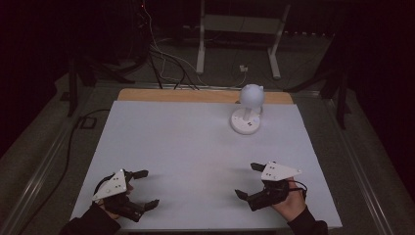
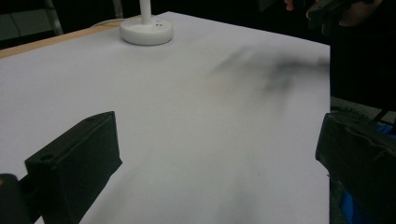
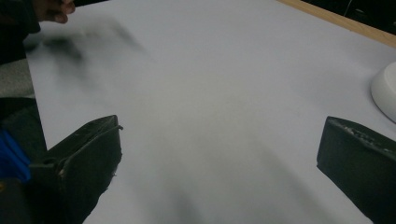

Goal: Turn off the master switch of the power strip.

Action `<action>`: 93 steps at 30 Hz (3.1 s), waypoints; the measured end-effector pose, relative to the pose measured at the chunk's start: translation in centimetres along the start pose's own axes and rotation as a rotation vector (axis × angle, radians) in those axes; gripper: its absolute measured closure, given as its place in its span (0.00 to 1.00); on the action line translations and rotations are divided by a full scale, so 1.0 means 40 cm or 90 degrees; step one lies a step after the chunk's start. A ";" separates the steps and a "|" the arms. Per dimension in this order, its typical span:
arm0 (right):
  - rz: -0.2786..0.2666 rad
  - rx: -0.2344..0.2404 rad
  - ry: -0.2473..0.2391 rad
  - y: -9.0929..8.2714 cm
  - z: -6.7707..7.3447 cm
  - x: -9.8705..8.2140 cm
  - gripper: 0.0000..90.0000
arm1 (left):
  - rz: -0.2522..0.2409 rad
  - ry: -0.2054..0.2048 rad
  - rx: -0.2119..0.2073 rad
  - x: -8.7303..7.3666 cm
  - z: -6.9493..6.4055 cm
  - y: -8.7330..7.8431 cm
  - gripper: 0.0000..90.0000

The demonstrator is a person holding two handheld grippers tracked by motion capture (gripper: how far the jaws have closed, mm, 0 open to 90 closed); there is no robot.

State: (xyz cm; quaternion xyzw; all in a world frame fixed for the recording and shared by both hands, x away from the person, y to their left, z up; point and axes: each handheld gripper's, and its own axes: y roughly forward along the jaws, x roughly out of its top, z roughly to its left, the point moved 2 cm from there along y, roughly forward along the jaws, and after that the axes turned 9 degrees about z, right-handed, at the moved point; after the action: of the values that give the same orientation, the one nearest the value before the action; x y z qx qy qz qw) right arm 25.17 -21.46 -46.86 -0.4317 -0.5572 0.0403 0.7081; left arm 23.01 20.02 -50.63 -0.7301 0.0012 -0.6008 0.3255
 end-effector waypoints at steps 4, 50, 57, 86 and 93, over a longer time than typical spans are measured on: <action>-0.002 -0.004 -0.002 -0.003 -0.007 0.012 0.00 | -0.001 0.000 -0.001 0.000 0.001 0.000 0.00; -0.043 -0.145 0.073 -0.035 -0.175 0.112 0.00 | -0.002 -0.001 -0.001 0.000 0.001 -0.001 0.00; -0.047 -0.160 0.082 -0.041 -0.204 0.130 0.00 | -0.003 -0.002 -0.002 0.000 0.001 -0.001 0.00; -0.030 -0.243 0.139 -0.002 -0.322 0.142 0.00 | -0.002 -0.001 -0.002 0.001 0.001 -0.002 0.01; -0.017 -0.260 0.157 0.018 -0.357 0.132 0.00 | -0.001 0.000 -0.002 0.000 0.000 -0.002 0.01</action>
State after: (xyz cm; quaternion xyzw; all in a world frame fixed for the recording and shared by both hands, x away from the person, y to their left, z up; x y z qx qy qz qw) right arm 39.22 -26.27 -43.43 -0.5602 -0.4686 -0.1361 0.6693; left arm 23.00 20.09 -50.58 -0.7309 0.0015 -0.6010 0.3235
